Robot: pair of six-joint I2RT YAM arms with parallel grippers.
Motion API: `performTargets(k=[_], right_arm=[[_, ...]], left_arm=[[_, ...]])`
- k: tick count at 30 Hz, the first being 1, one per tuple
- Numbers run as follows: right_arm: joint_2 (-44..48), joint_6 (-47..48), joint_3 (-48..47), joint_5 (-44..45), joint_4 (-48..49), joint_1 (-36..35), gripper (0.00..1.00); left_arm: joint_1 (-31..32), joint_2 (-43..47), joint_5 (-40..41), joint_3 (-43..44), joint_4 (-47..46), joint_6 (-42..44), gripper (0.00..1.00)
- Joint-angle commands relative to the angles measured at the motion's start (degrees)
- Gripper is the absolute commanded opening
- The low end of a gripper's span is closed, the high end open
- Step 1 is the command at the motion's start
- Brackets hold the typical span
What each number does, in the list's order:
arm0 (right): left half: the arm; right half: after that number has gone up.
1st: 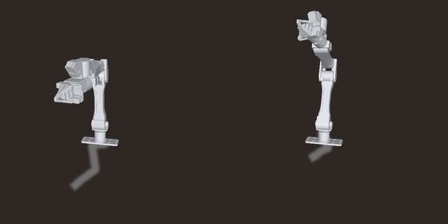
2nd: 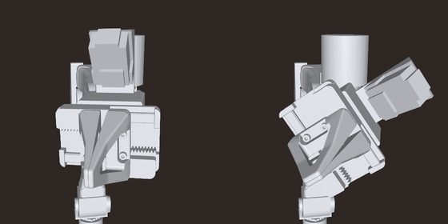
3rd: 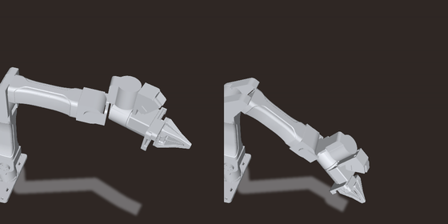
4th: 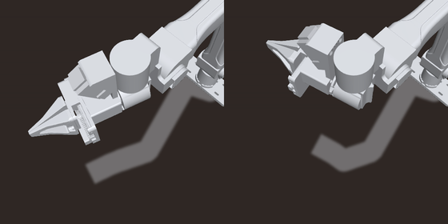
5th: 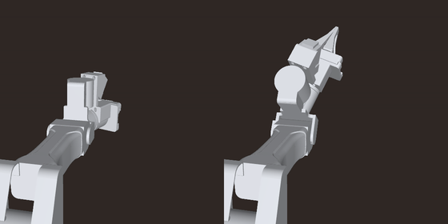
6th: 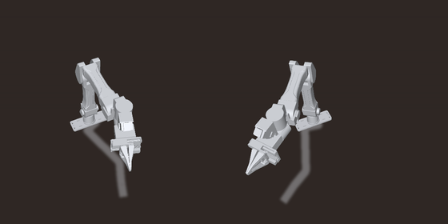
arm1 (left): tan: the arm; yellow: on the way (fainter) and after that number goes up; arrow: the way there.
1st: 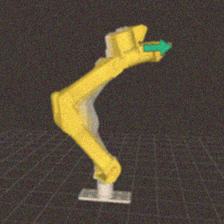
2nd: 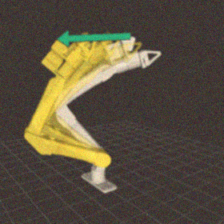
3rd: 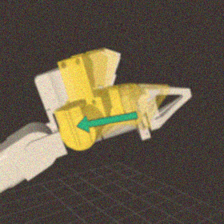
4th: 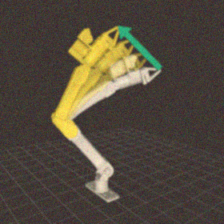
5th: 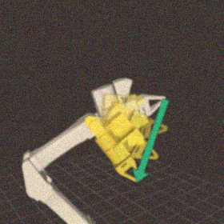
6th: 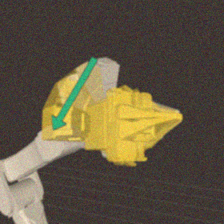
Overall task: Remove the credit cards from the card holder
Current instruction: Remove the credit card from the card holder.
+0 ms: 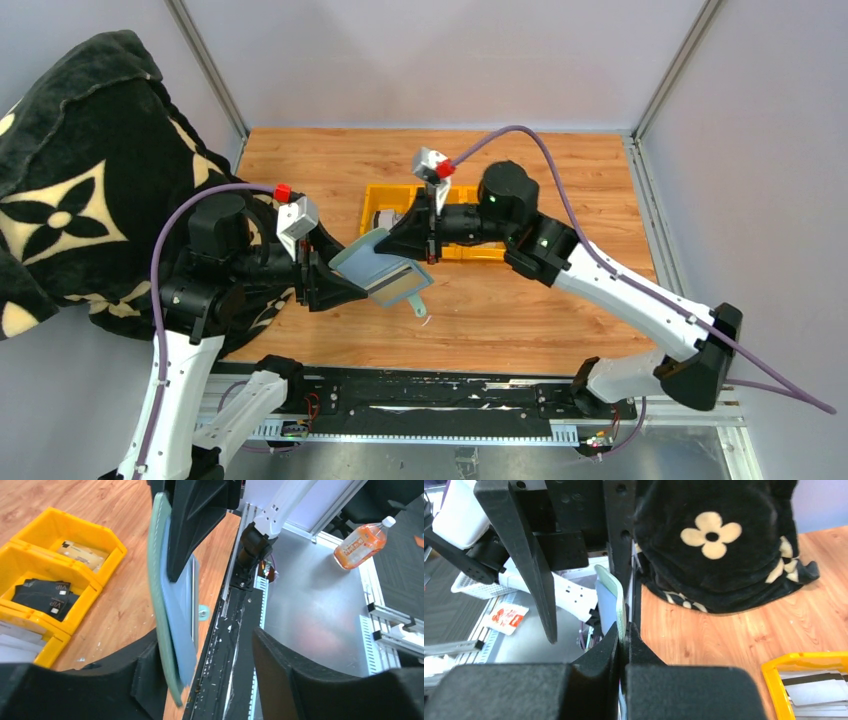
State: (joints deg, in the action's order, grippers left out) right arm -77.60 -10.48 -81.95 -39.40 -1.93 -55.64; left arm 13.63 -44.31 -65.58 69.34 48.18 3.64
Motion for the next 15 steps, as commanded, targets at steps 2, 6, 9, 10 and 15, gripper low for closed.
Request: performTargets(k=[2, 6, 9, 10, 15], right_arm=[[9.49, -16.17, 14.66, 2.38, 28.89, 2.64, 0.00], [12.37, -23.55, 23.11, 4.45, 40.03, 2.55, 0.00], [12.37, -27.62, 26.86, 4.74, 45.39, 2.23, 0.00], [12.18, -28.14, 27.46, 4.69, 46.49, 2.02, 0.00], [11.36, -27.84, 27.55, 2.62, 45.96, 0.54, 0.06]], left_arm=[[0.17, 0.16, -1.34, -0.44, 0.27, -2.22, 0.53], [0.17, 0.19, 0.95, 0.81, -1.95, -6.28, 0.35], [0.17, 1.29, 2.57, -1.00, -8.14, -11.97, 0.28], [0.15, 2.09, 2.80, -2.33, -12.14, -15.45, 0.25], [0.17, 4.19, 4.61, -6.78, -23.58, -24.55, 0.05]])
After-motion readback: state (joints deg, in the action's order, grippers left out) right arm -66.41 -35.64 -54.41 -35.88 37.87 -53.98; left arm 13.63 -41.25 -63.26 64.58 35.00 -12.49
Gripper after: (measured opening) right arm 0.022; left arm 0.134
